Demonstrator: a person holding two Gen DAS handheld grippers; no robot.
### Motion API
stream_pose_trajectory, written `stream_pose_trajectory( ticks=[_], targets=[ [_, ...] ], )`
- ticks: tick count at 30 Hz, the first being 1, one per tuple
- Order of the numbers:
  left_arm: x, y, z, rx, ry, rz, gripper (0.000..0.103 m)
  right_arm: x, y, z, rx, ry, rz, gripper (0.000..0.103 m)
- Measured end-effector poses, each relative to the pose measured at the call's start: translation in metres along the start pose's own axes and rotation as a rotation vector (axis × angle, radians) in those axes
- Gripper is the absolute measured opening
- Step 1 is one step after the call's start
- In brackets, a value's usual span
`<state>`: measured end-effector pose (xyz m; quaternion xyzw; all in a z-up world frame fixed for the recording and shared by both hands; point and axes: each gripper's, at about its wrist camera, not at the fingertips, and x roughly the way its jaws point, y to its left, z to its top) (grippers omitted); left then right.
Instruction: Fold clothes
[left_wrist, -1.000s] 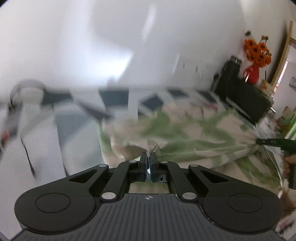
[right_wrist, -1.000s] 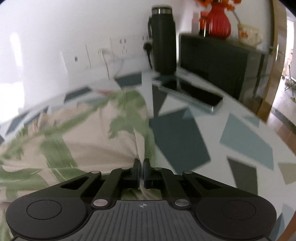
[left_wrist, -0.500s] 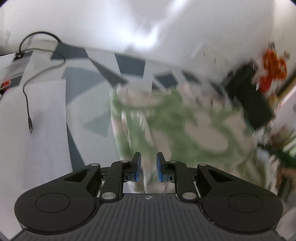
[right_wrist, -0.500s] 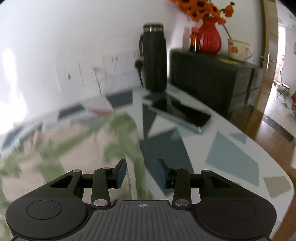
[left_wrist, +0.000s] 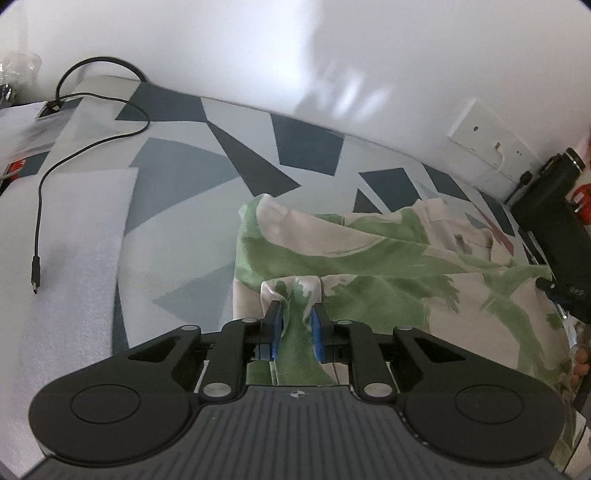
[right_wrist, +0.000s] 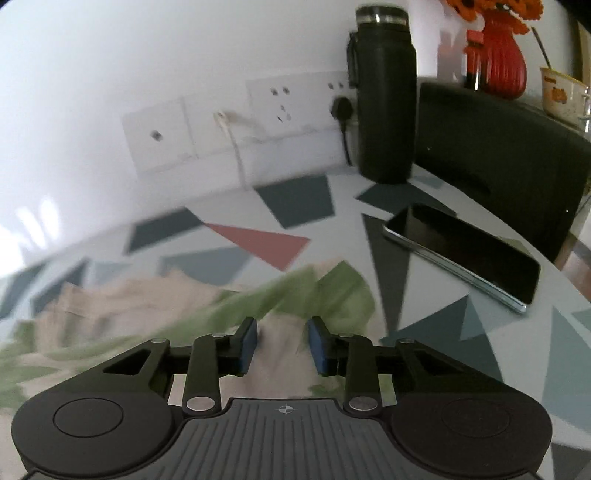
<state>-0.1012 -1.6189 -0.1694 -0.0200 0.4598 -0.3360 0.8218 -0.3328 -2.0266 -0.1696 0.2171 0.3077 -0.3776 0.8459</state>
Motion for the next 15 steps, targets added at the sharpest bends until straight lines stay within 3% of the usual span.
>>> stream_pose_trajectory(
  ticks=[7, 8, 10, 12, 14, 15],
  targets=[
    [0.007, -0.001, 0.000, -0.039, -0.004, 0.022, 0.018, 0.012, -0.004, 0.001, -0.053, 0.011, 0.016, 0.027],
    [0.006, -0.002, 0.001, -0.048, -0.002, 0.030, 0.018, 0.011, -0.005, 0.000, -0.044, 0.012, 0.026, 0.033],
    [0.003, -0.005, 0.001, -0.064, 0.002, 0.054, 0.023, 0.011, -0.007, 0.003, -0.018, 0.021, 0.071, 0.053],
    [-0.012, -0.015, -0.001, -0.058, -0.016, 0.101, 0.042, 0.001, -0.005, 0.004, -0.015, -0.001, 0.089, 0.079],
    [-0.030, -0.025, -0.006, -0.051, -0.041, 0.141, 0.068, -0.011, -0.002, 0.004, -0.046, -0.058, 0.082, 0.093],
    [-0.040, -0.031, -0.011, -0.049, -0.058, 0.152, 0.074, -0.016, -0.001, 0.004, -0.073, -0.083, 0.083, 0.100]
  ],
)
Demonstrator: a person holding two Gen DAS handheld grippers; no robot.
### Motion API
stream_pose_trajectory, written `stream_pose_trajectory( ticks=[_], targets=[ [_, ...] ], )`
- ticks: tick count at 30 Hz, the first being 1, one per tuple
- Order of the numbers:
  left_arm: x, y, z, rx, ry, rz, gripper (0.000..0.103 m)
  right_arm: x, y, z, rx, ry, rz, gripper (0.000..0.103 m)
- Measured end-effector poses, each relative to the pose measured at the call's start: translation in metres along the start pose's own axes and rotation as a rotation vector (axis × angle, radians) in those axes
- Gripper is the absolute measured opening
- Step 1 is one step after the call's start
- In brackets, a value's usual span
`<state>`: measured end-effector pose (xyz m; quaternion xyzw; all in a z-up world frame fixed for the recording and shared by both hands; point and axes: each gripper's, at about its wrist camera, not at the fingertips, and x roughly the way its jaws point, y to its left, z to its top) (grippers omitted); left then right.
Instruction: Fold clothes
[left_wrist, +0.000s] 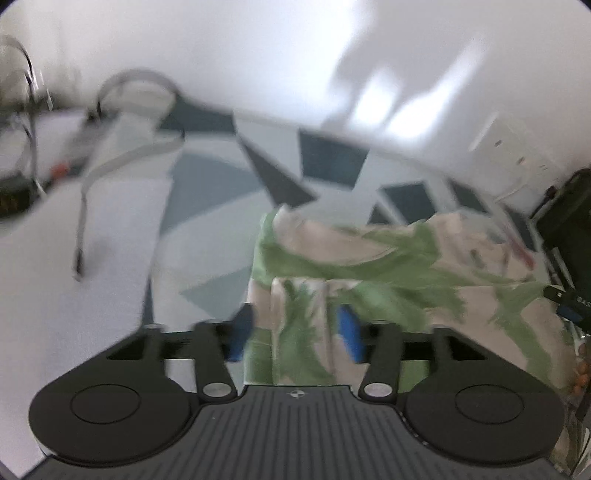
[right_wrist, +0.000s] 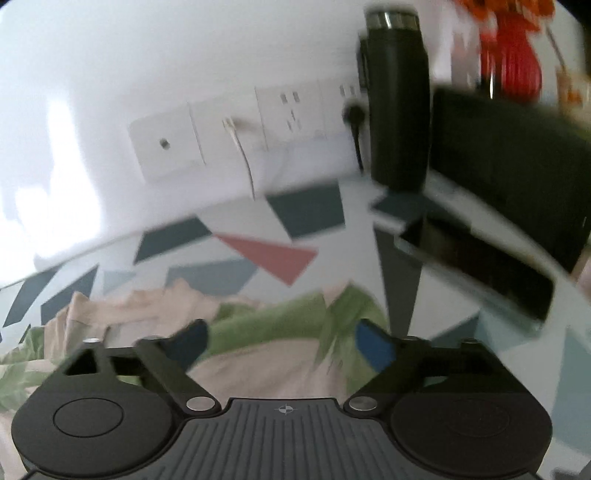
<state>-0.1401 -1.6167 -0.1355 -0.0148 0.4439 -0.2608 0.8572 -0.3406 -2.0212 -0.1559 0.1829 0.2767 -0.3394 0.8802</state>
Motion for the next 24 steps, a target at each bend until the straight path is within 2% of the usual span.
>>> stream_pose_trajectory(
  ticks=[1, 2, 4, 8, 13, 18, 24],
  targets=[
    [-0.011, -0.003, -0.005, 0.001, -0.017, 0.010, 0.084, -0.005, 0.001, 0.000, -0.027, -0.020, 0.001, 0.101],
    [-0.022, -0.007, -0.009, 0.003, -0.035, 0.020, 0.089, -0.009, 0.002, 0.000, -0.049, -0.034, 0.000, 0.102],
    [-0.036, -0.011, -0.021, 0.001, -0.029, 0.042, 0.090, -0.016, 0.002, -0.002, -0.070, -0.041, -0.002, 0.102],
    [-0.054, -0.010, -0.046, -0.018, 0.004, 0.097, 0.091, -0.038, -0.005, -0.007, -0.054, -0.031, -0.011, 0.102],
    [-0.074, -0.001, -0.079, -0.009, 0.030, 0.064, 0.093, -0.088, -0.022, -0.031, -0.035, -0.057, -0.025, 0.102],
    [-0.093, 0.008, -0.112, 0.003, 0.056, 0.027, 0.093, -0.138, -0.045, -0.073, -0.014, -0.024, -0.110, 0.102],
    [-0.097, 0.002, -0.136, 0.046, 0.064, 0.034, 0.093, -0.188, -0.072, -0.119, -0.023, -0.003, -0.144, 0.102]
  ],
)
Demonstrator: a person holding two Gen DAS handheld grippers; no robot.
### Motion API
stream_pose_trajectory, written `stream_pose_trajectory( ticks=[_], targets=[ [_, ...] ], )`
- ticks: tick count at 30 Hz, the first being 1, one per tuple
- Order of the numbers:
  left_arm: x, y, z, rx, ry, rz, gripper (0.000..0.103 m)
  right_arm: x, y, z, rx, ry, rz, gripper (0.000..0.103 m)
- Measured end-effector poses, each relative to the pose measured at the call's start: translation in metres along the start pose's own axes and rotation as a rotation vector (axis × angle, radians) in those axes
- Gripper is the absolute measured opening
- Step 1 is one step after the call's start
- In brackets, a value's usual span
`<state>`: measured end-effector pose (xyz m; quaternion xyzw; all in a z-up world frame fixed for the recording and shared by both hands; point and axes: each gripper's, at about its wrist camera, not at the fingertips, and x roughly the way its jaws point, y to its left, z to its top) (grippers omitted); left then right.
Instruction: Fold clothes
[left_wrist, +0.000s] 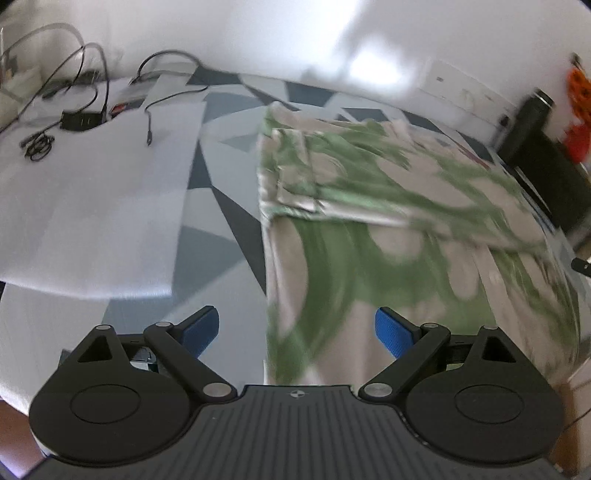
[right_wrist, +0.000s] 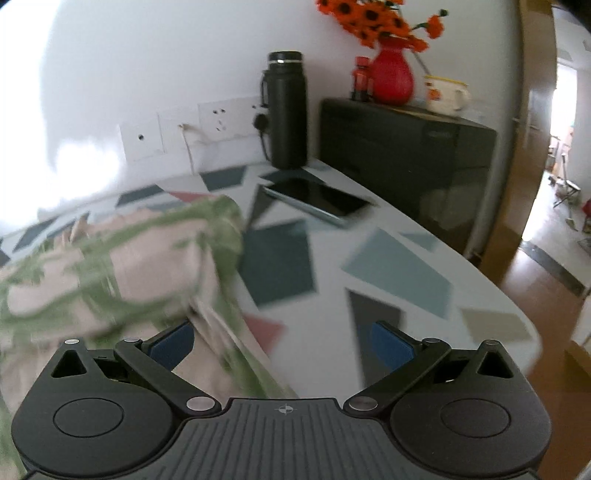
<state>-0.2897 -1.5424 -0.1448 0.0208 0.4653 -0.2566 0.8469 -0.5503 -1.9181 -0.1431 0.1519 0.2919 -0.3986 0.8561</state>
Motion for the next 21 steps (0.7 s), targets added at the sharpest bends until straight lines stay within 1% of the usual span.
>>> stream_pose_trajectory(
  ticks=[2, 5, 8, 10, 14, 16, 21],
  targets=[
    [-0.001, -0.003, -0.008, 0.015, 0.002, 0.004, 0.095, -0.015, -0.011, -0.016, -0.004, 0.007, -0.011, 0.102],
    [-0.002, -0.007, -0.019, 0.036, 0.005, 0.009, 0.095, -0.024, -0.013, -0.032, -0.045, 0.017, 0.023, 0.102],
    [-0.002, -0.011, -0.031, 0.058, 0.008, 0.014, 0.096, -0.022, -0.006, -0.042, -0.067, 0.048, 0.052, 0.102],
    [-0.003, -0.014, -0.039, 0.073, 0.010, 0.018, 0.098, -0.016, 0.001, -0.045, -0.067, 0.065, 0.062, 0.102],
    [-0.004, -0.020, -0.054, 0.102, 0.014, 0.025, 0.102, -0.008, 0.014, -0.047, -0.095, 0.048, 0.054, 0.102],
    [-0.002, -0.025, -0.056, 0.111, 0.020, 0.051, 0.102, -0.001, 0.018, -0.047, -0.113, 0.048, 0.042, 0.102],
    [0.004, -0.038, -0.057, 0.133, 0.035, 0.126, 0.103, 0.015, 0.018, -0.048, -0.116, 0.092, 0.054, 0.102]
  ],
)
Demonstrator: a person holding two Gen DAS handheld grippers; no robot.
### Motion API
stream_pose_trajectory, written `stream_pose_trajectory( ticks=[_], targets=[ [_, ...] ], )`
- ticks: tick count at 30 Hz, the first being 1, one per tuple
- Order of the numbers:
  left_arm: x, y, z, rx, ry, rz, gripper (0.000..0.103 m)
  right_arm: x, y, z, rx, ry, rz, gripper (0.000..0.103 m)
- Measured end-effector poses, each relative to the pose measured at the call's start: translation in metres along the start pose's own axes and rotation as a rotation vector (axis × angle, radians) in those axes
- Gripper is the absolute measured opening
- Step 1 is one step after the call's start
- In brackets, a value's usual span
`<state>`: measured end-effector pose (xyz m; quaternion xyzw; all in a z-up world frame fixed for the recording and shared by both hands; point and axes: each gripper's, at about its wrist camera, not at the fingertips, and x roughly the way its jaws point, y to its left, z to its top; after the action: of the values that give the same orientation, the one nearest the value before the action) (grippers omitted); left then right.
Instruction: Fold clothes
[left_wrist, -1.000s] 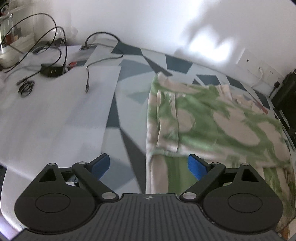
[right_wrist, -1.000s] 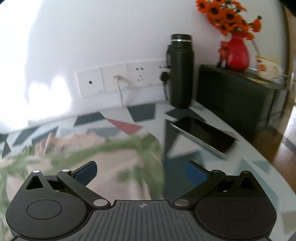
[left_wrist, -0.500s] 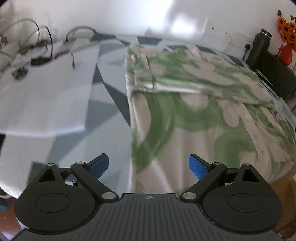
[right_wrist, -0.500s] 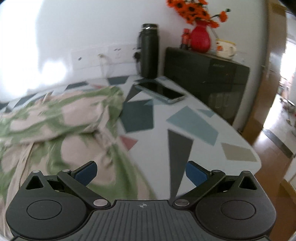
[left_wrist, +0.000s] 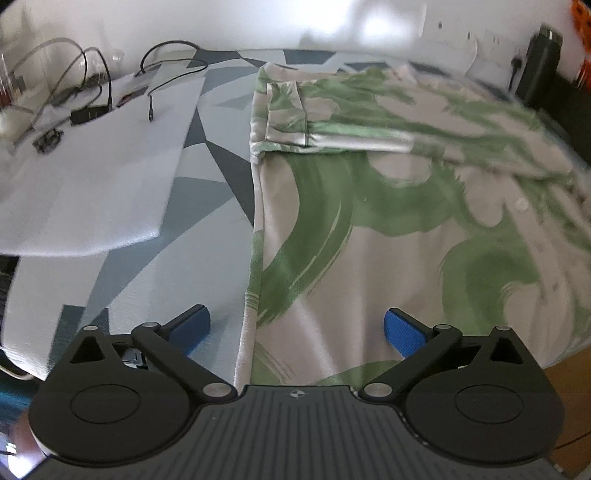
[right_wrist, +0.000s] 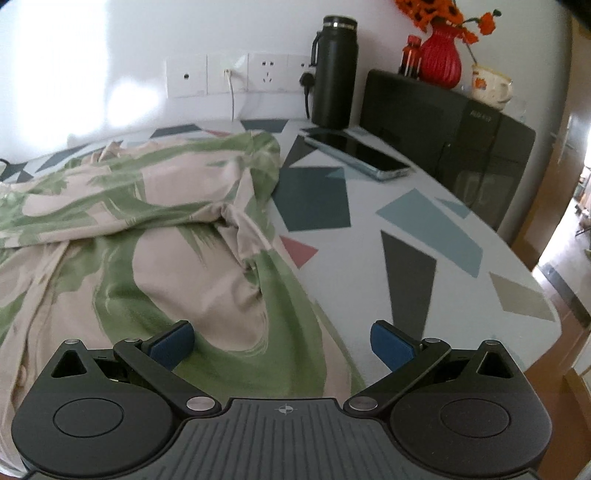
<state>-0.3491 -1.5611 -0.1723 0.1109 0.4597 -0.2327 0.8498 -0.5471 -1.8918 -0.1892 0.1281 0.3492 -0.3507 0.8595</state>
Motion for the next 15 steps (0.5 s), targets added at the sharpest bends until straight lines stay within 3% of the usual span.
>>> stream_pose_trajectory(
  ticks=[4, 15],
  targets=[
    [0.0012, -0.0035, 0.0011, 0.004, 0.011, 0.020, 0.103, 0.0026, -0.0029, -0.0071, 0.052, -0.031, 0.015, 0.102],
    [0.0017, -0.0056, 0.0010, 0.002, 0.010, 0.027, 0.103, 0.0045, 0.0014, -0.0109, 0.053, -0.077, 0.016, 0.102]
  ],
)
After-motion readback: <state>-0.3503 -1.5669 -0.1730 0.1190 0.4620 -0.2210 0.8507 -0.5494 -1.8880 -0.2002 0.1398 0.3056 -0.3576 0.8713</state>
